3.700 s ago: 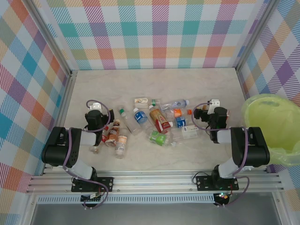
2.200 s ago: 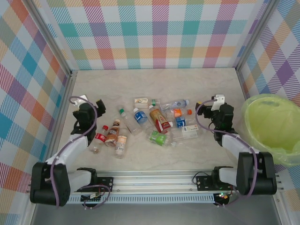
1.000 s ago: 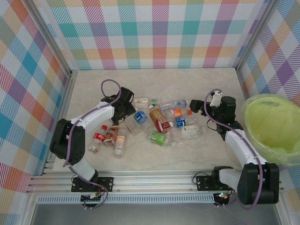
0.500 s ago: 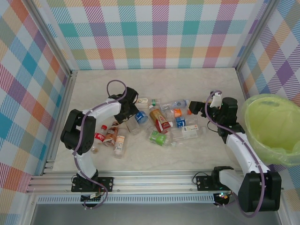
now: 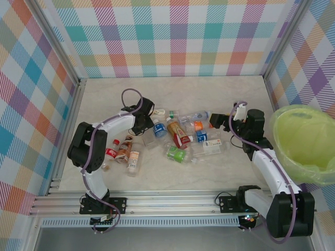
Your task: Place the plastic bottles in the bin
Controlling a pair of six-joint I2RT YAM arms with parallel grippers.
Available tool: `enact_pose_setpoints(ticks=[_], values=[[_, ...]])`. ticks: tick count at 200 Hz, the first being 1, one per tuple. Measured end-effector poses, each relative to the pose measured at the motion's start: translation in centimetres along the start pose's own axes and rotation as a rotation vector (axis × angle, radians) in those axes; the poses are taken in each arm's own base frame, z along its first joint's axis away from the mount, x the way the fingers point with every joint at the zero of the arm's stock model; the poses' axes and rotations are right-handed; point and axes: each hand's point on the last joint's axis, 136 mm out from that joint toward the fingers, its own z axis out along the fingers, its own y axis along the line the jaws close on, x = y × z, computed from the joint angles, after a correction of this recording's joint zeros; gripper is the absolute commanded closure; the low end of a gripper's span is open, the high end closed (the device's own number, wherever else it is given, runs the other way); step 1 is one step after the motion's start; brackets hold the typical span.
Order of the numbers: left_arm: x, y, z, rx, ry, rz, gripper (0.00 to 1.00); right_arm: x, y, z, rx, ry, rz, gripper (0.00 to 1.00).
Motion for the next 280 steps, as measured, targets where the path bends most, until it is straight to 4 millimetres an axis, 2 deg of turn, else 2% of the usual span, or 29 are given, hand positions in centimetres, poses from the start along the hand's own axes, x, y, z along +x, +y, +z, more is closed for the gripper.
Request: enact_pose_setpoints(ticks=[19,46,65,91,131,157,193,225,248,280], values=[[-0.8,-0.9,-2.5,0.102,-0.062,0.036,0.57,-0.1,0.6,0.2,-0.029,-0.002,0.035,0.0],[-2.6,-3.9,-8.4,0.337,-0.189,0.11,0.57,0.1,1.6,1.1,-0.076,0.033,0.12,0.0],[-4.0,-5.9,-12.5,0.479,-0.276,0.143,0.56,-0.1,3.4,2.0,-0.137,0.07,0.174,0.0],[-4.8,-8.4,-16.5,0.65,-0.336,0.165,0.55,-0.1,8.1,3.5,-0.266,0.125,0.17,0.0],[-4.1,-12.0,-20.0,0.862,-0.345,0.221,0.55,1.9,16.0,5.8,-0.454,0.201,0.127,0.0],[-3.5,-13.3,-21.2,0.937,-0.343,0.25,0.55,3.2,19.5,7.6,-0.513,0.232,0.099,0.0],[-3.0,-14.1,-21.1,0.968,-0.325,0.268,0.54,3.6,21.6,9.6,-0.53,0.235,0.063,0.0],[-2.7,-14.4,-20.9,0.979,-0.306,0.269,0.52,4.1,22.1,11.3,-0.504,0.227,0.007,0.2],[-2.4,-14.5,-20.9,0.99,-0.289,0.277,0.4,4.8,21.5,11.7,-0.464,0.234,-0.029,0.33],[-2.0,-14.5,-20.9,0.998,-0.259,0.275,0.09,4.8,20.7,11.2,-0.412,0.231,-0.104,0.44]])
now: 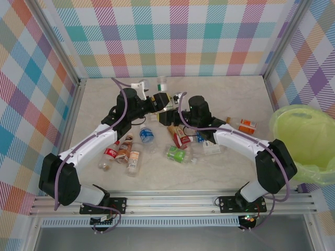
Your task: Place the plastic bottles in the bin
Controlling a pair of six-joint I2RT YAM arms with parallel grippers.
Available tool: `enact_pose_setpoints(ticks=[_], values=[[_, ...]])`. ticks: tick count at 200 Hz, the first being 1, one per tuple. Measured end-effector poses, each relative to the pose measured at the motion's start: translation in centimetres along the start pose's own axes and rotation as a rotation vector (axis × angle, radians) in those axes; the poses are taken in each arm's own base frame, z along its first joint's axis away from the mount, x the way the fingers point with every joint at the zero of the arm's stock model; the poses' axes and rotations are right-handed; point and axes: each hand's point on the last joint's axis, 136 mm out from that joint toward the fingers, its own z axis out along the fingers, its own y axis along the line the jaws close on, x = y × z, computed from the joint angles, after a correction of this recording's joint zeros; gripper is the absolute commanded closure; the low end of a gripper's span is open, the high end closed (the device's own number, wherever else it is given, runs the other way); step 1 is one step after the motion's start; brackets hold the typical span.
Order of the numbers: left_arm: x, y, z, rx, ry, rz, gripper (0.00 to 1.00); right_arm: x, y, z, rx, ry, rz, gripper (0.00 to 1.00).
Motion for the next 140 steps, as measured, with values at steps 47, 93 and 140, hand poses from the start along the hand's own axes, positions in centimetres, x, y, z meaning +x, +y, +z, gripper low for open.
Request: enact_pose_setpoints(ticks=[47,93,140], values=[[-1.3,-2.2,-1.8,0.043,-0.045,0.001,0.0,-0.2,-1.5,-3.9,0.197,0.014,-0.091,0.47],[-3.8,-1.9,-7.5,-0.037,-0.262,0.025,0.0,-1.8,-3.4,-12.8,0.534,0.045,-0.194,0.48],[-2.0,4.2,-9.8,-0.27,-0.336,0.045,0.0,-8.6,-3.5,-32.9,1.055,-0.282,-0.25,0.49]])
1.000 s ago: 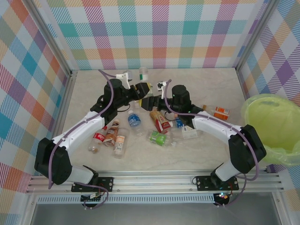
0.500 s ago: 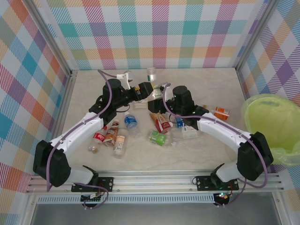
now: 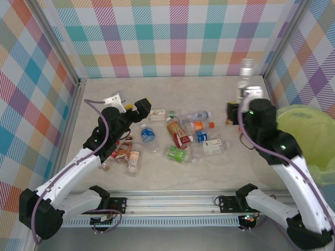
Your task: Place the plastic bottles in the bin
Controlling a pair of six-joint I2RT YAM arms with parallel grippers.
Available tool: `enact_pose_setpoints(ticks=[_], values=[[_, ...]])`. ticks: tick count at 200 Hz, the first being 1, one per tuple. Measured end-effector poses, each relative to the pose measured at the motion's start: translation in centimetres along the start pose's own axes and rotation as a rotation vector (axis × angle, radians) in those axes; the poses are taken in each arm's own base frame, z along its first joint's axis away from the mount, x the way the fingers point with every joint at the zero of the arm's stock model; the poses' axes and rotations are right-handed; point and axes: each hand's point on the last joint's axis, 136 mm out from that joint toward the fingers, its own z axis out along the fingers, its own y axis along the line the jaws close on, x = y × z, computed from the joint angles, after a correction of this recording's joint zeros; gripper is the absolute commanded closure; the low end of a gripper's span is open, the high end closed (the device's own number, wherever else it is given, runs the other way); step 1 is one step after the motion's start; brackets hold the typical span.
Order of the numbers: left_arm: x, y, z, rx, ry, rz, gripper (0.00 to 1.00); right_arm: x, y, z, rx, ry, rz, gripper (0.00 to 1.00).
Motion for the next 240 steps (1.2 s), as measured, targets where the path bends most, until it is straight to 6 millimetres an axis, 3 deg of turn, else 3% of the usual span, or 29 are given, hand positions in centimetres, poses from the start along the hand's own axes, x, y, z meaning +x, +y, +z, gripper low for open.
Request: enact_pose_setpoints(ticks=[19,39,61,96,136,160,196,240], values=[[0.0,1.3,-0.2,-0.05,-0.017,0.03,0.0,-0.5,-6.6,-3.7,0.239,-0.058,0.032,0.49],[-0.4,1.8,-0.2,-0.073,-0.034,0.056,0.0,-0.3,-10.8,-6.2,0.439,-0.07,0.033,0.48],[-0.5,2.3,0.0,-0.089,-0.035,0.059,0.0,0.1,-13.3,-7.0,0.597,-0.042,-0.011,0.47],[0.6,4.4,0.9,-0.157,0.009,0.056,0.0,1.0,-15.3,-6.6,0.74,0.02,-0.025,0.46],[0.5,6.6,0.9,-0.225,0.016,0.021,0.0,6.1,-18.6,-4.0,0.845,0.208,0.085,0.44],[0.6,7.8,0.6,-0.269,0.022,-0.001,0.0,8.9,-19.5,-2.5,0.823,0.299,0.182,0.36],[0.9,9.5,-0.1,-0.36,0.053,-0.023,0.0,11.5,-18.4,0.5,0.696,0.389,0.257,0.21],[0.5,11.5,-1.5,-0.484,0.074,-0.025,0.0,11.1,-16.0,2.6,0.524,0.37,0.302,0.14]])
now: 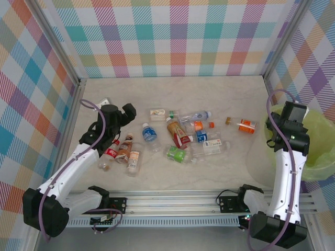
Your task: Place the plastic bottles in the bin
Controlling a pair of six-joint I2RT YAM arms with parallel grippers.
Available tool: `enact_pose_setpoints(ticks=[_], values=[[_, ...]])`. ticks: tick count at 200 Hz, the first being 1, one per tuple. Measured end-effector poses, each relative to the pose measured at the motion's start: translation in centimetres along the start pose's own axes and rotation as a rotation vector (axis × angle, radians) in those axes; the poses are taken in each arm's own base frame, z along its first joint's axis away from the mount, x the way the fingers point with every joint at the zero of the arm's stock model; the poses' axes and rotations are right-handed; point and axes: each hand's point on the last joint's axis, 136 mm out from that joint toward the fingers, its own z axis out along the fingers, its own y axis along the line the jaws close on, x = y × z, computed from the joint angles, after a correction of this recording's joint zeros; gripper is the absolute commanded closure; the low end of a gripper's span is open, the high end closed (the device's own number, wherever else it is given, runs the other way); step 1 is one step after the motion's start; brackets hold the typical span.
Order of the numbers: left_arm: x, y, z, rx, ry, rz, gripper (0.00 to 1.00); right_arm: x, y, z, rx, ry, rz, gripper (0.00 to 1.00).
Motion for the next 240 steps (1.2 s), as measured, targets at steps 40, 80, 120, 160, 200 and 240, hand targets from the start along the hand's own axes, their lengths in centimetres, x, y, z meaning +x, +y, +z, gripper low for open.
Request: enact_pose_setpoints(ticks=[40,80,120,160,200,240], values=[[0.2,2.5,-0.7,-0.127,0.034,0.015,0.0,-0.3,2.6,0.9,-0.133,-0.015,-0.021,0.12],[0.4,6.7,-1.4,-0.295,0.098,0.011,0.0,-1.1,4.3,1.8,-0.207,-0.04,-0.054,0.1],[1.7,11.6,-2.2,-0.442,0.215,-0.05,0.0,-3.5,5.5,-0.2,-0.293,-0.116,-0.027,0.0],[4.1,15.8,-3.0,-0.546,0.319,-0.142,0.0,-6.0,8.0,-4.9,-0.513,-0.245,0.023,0.0],[7.4,17.6,-4.5,-0.604,0.436,-0.176,0.0,-7.1,11.2,-9.3,-0.786,-0.324,0.03,0.0],[9.9,18.7,-6.8,-0.611,0.455,-0.224,0.0,-6.2,15.0,-12.3,-1.061,-0.318,-0.01,0.0]])
